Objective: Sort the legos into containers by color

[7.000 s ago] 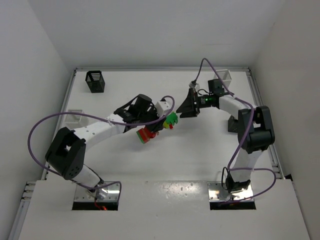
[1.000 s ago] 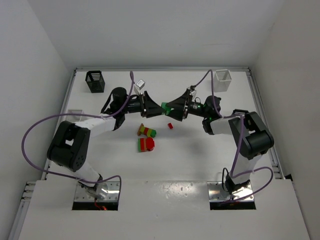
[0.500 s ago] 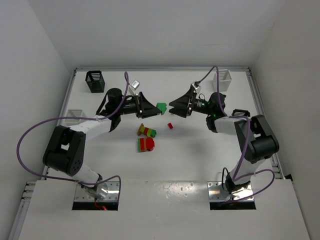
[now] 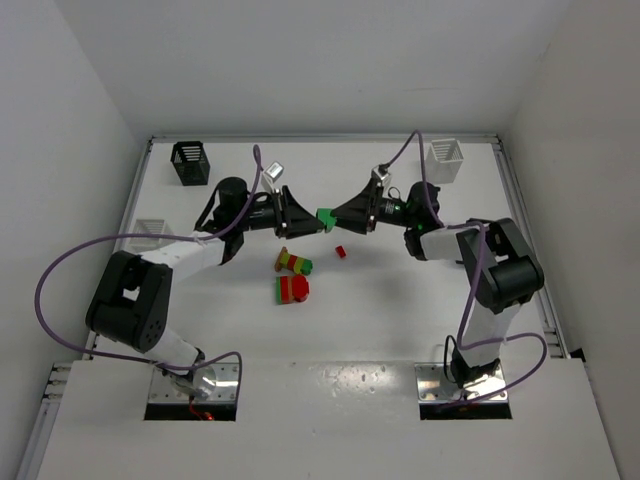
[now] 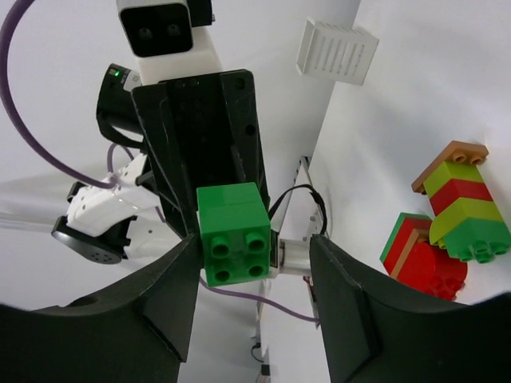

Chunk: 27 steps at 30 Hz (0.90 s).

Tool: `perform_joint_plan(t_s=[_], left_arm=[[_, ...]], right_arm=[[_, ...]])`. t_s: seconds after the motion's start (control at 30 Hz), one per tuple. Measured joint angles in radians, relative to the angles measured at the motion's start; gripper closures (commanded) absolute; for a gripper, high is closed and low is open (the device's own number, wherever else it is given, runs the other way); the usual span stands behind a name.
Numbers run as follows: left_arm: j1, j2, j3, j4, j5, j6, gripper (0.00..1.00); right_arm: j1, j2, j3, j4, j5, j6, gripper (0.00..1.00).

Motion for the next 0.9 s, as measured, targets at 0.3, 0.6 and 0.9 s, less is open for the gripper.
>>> perform_joint_plan(t_s=[0.3,0.6,0.9], left_arm=[[-0.003,0.000,-0.003,-0.011,0.004,0.000,1.00],[-0.003,0.000,-0.004,-0.005,0.010,0.000,1.00],[0.112,-0.069,-0.064,-0.062,-0.013,0.044,1.00]], right_arm=[[0.017,0.013,0.013,0.048,-0.007,0.016,0.63],[0.019,0.014,0.013,0.066,-0.011,0.021,1.00],[-0.009,0.003,-0.010,0.056,-0.026,0.011,1.00]])
